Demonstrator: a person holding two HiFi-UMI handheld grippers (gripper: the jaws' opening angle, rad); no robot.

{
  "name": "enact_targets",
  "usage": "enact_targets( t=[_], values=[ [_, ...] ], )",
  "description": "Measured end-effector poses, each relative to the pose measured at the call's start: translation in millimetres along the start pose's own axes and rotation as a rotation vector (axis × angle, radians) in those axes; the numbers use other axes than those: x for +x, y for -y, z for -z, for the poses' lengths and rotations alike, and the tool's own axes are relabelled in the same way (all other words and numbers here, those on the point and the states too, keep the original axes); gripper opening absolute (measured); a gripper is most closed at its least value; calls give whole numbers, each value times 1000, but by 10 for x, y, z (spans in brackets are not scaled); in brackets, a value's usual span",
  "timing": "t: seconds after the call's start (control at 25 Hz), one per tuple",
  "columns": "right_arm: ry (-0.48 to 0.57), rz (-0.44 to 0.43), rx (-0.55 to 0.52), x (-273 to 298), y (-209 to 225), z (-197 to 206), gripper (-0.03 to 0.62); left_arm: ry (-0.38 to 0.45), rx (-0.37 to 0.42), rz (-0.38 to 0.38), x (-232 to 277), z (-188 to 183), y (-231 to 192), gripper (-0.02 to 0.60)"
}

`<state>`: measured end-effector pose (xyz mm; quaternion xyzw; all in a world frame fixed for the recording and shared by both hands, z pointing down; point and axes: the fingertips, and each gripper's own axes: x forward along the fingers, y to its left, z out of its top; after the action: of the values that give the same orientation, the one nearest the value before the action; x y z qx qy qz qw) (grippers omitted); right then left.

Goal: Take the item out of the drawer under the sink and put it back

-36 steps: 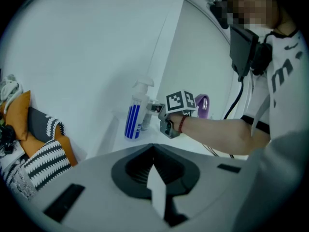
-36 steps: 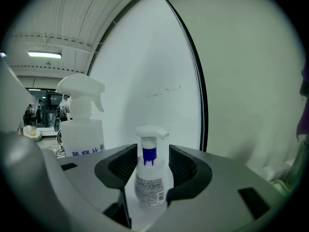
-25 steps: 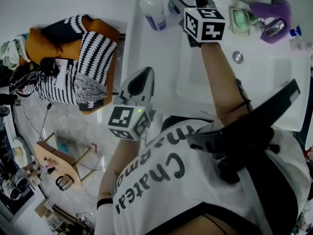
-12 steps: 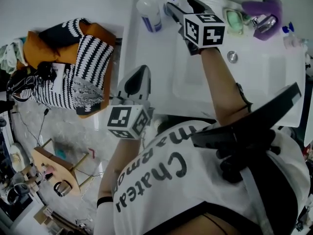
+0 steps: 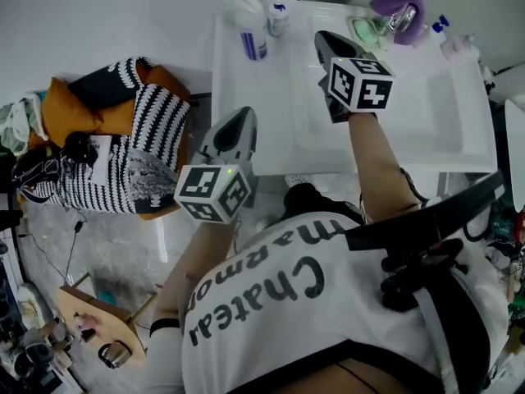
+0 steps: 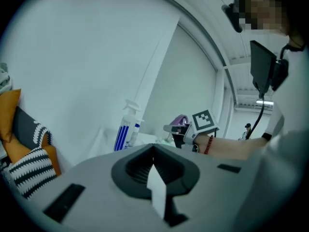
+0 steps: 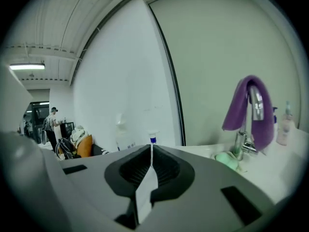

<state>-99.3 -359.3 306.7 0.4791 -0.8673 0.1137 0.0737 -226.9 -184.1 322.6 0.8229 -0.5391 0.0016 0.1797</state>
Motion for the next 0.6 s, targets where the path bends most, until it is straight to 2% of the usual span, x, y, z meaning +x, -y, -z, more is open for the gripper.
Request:
enact_targets(
  t=[0.24,0.36,0.6],
  values=[
    [53,37,96,-784,-414,87,11,0,22,85,-512,14,132,5],
    [34,88,92,-1085,-536,198,11,-9,47,133,-683,41,244,5],
    [-9,170,16,-1639,-564,357,11,9,19,215,-755,79,478,5]
  ],
)
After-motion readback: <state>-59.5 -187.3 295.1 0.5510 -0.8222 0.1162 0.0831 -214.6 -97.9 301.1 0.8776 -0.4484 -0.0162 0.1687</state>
